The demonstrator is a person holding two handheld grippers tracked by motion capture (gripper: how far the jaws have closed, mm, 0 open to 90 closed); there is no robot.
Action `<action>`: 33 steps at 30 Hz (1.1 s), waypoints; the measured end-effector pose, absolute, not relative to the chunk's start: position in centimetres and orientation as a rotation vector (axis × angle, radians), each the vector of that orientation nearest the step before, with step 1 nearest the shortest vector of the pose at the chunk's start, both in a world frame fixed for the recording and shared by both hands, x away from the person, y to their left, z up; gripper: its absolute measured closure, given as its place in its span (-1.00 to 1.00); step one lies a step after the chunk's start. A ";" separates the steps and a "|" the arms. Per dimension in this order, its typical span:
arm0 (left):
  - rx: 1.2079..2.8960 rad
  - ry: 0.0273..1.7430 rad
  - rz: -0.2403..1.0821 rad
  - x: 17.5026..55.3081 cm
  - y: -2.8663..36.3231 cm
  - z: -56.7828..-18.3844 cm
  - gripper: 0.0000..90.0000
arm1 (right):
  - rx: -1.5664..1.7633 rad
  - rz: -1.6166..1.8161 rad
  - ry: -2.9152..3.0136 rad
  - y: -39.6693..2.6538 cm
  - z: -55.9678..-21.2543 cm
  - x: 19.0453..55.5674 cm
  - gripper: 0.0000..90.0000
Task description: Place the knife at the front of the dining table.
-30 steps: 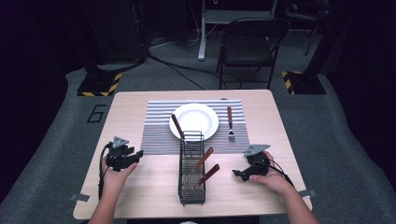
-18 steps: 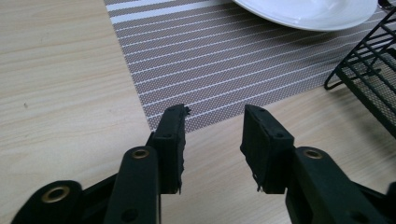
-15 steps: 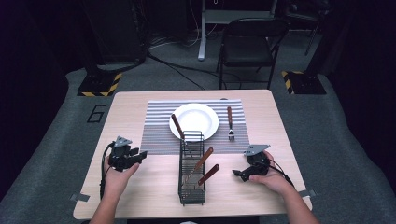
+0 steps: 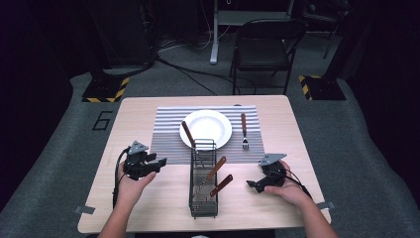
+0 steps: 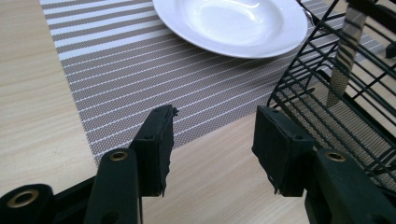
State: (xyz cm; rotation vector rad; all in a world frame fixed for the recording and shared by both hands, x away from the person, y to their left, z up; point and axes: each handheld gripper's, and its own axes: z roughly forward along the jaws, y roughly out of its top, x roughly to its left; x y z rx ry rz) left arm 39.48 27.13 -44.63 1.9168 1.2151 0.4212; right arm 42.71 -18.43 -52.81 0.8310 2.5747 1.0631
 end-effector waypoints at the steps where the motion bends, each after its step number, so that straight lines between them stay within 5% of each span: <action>1: 1.917 1.215 0.421 39.5 27.1 -44.6 0.07 | 0.831 1.063 2.575 -18.4 -52.8 42.7 -1.00; 20: 1.921 1.102 0.389 40.1 24.7 -41.6 0.27 | 0.831 1.063 2.574 -18.4 -52.8 42.7 -1.00; 33: 1.923 1.055 0.380 41.0 22.7 -40.5 0.21 | 0.832 1.063 2.574 -18.4 -52.8 42.7 -1.00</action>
